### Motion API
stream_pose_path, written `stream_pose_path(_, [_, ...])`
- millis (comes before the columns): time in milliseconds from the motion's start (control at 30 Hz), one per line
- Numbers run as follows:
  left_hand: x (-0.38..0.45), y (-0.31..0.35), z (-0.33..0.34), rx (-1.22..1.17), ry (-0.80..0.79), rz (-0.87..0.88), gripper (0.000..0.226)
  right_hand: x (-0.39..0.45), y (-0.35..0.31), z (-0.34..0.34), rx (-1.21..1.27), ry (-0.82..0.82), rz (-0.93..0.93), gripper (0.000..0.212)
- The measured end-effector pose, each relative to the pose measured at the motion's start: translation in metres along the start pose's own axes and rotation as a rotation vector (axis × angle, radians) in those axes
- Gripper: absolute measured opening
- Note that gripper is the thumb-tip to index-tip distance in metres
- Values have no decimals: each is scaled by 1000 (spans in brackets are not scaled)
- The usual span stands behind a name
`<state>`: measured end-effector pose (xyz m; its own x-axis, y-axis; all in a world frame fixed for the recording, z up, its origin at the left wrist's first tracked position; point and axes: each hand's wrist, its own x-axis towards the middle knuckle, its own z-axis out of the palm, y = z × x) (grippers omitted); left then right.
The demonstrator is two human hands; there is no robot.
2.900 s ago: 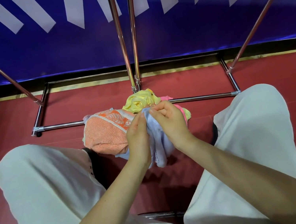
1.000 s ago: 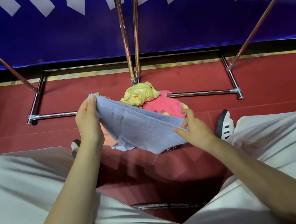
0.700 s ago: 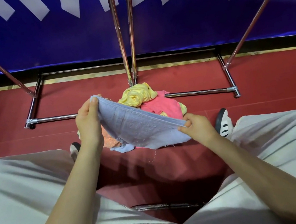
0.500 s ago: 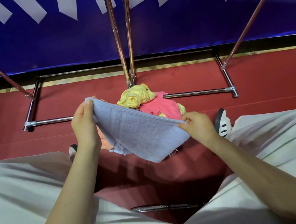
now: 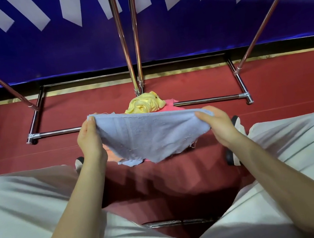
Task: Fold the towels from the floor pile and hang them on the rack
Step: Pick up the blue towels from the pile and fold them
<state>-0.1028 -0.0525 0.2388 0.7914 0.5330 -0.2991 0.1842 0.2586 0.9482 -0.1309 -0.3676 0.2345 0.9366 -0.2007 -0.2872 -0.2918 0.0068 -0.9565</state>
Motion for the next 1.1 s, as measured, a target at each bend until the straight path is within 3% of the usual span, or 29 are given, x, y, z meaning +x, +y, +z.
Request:
stream_pose_path(67, [11,-15,-3,16,65,-80,13,-3,-14,2,-21,8,-43,5])
stream_pose_path(200, [23,-34,-5,74,143,-160,40,-8,-26,11,-158,59,-130,7])
stream_pose_path(467, [18,-33,5,29,28,-192,50,-8,-52,18,-19,65,-216,13])
stream_pose_path(733, [11,-24,8,7,41,-39,21,1,-57,20,-6,119,-194,13])
stream_pose_path(1100, [8,-1,-13,45,139,48,23,9,-51,39,18,72,-150,19])
